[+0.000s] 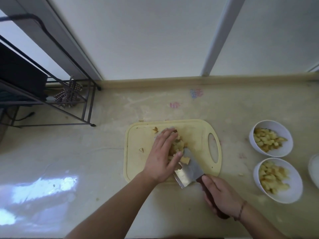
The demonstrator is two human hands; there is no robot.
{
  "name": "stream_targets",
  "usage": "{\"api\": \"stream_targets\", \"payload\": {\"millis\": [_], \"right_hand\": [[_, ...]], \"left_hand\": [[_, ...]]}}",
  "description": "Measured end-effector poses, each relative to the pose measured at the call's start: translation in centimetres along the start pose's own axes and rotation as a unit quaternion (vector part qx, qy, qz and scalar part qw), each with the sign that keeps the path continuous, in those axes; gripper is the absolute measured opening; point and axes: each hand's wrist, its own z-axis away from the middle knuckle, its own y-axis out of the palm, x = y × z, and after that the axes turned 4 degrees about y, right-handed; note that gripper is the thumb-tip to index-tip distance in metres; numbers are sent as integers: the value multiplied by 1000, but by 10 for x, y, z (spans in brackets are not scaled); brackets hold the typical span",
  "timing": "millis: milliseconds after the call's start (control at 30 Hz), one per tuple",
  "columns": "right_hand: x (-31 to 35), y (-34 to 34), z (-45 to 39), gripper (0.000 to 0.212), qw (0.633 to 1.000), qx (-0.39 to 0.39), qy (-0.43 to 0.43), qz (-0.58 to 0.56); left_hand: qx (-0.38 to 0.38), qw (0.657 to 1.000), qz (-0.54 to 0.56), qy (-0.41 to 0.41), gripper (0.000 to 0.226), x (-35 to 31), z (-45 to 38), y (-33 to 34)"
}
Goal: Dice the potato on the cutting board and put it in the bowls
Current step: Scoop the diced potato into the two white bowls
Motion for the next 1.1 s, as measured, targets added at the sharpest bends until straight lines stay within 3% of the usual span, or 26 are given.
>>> {"api": "stream_targets", "payload": {"millis": [133,633,833,1100], "right_hand": [[1,-1,5,47,1000,-11,-4,8],[3,-6,9,48,1000,-17,-18,4],[-1,-5,14,46,1000,-16,-4,-25],[-8,-4,18,45,997,-15,2,-71]], "left_hand": [[-13,1000,-1,-11,67,11,5,-13],[114,981,-147,60,94,-2,-9,-1],[125,977,-142,102,82,-4,-12,9],[83,975,-123,165,55,-5,-15,15]]}}
